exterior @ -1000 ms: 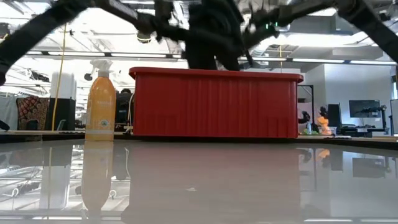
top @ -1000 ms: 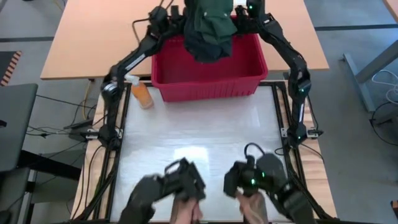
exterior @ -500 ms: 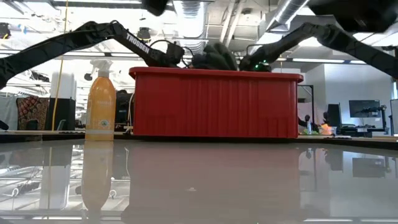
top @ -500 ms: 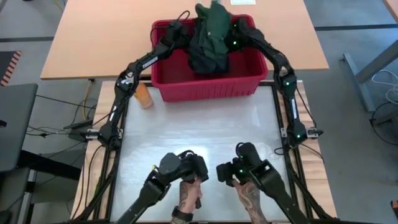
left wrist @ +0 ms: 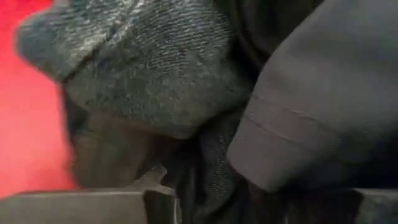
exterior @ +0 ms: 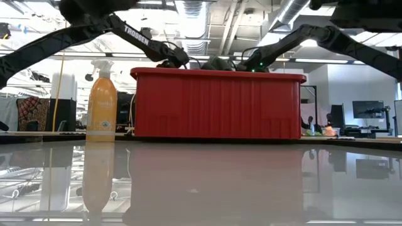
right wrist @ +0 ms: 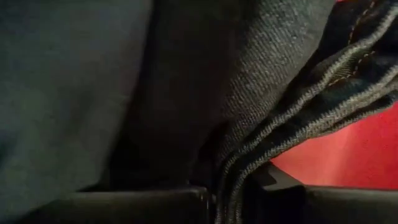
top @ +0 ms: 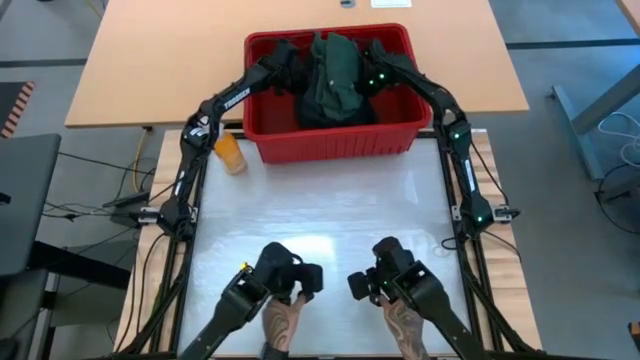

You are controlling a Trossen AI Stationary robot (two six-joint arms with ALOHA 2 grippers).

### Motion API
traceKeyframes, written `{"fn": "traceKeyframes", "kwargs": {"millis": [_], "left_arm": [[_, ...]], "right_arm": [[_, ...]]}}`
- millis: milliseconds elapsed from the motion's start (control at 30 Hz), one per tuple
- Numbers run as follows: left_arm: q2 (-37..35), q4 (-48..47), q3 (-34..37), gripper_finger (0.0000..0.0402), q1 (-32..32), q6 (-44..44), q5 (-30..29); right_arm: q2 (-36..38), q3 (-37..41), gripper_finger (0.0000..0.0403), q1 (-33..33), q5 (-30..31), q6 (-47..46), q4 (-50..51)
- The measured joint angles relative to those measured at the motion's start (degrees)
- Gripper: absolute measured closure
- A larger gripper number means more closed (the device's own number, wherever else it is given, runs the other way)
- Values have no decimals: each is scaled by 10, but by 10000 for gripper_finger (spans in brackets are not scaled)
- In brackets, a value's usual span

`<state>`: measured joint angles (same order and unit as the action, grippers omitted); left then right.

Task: Fold Laundry from Bin
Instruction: Put the folded clothes into the red bin

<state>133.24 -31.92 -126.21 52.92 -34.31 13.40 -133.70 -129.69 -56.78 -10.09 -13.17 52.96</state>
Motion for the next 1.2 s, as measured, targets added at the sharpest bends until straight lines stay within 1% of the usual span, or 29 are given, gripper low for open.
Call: {"fn": "traceKeyframes", "kwargs": {"millis": [67, 167, 267, 433, 533, 600, 667, 700, 733, 800, 833, 867, 900, 1000, 1067, 1167, 1200], "left_arm": [[-15, -19, -1, 285, 4, 46, -29], [-47, -52, -2, 282, 6, 81, -111], [-81, -65, -2, 283, 2, 122, -186], [-140, -74, -2, 284, -6, 179, -274], [-168, -96, -2, 284, -9, 210, -341], [-183, -114, -2, 284, -10, 218, -368], [-193, -122, -2, 284, -17, 220, -358], [-196, -121, -2, 284, -23, 231, -330], [-199, -118, -2, 284, -32, 251, -285], [-199, -113, -2, 284, -58, 300, -168], [-199, -103, 6, 284, -72, 314, -122], [-199, -81, 20, 284, -89, 329, -92], [-199, -50, 33, 284, -106, 348, -77], [-197, 27, 68, 284, -144, 388, -78], [-198, 84, 98, 284, -160, 414, -94], [-198, 140, 157, 294, -165, 430, -190], [-197, 156, 178, 300, -159, 424, -211]], "right_arm": [[1, 0, 347, -1, 0, 0, -2], [1, 0, 347, 0, -1, 0, -1], [1, 0, 347, 0, -1, 1, 0], [2, -1, 347, 0, -1, 1, 4], [3, -1, 347, 0, -1, 1, 10], [3, -1, 347, 0, -1, 1, 10], [3, -1, 347, 0, -1, 0, 10], [3, -1, 347, 0, 0, 0, 10], [3, -1, 347, 0, 3, 1, 10], [3, -1, 347, 0, 7, 1, 12], [3, -1, 347, -1, 8, 1, 13], [3, -1, 347, -1, 8, 1, 13], [3, -1, 347, -1, 8, 1, 12], [3, -1, 347, -1, 9, 1, 9], [3, -1, 337, -2, 10, 2, 6], [5, -1, 309, -2, 9, 21, 8], [7, -1, 298, -3, 8, 30, 10]]}}
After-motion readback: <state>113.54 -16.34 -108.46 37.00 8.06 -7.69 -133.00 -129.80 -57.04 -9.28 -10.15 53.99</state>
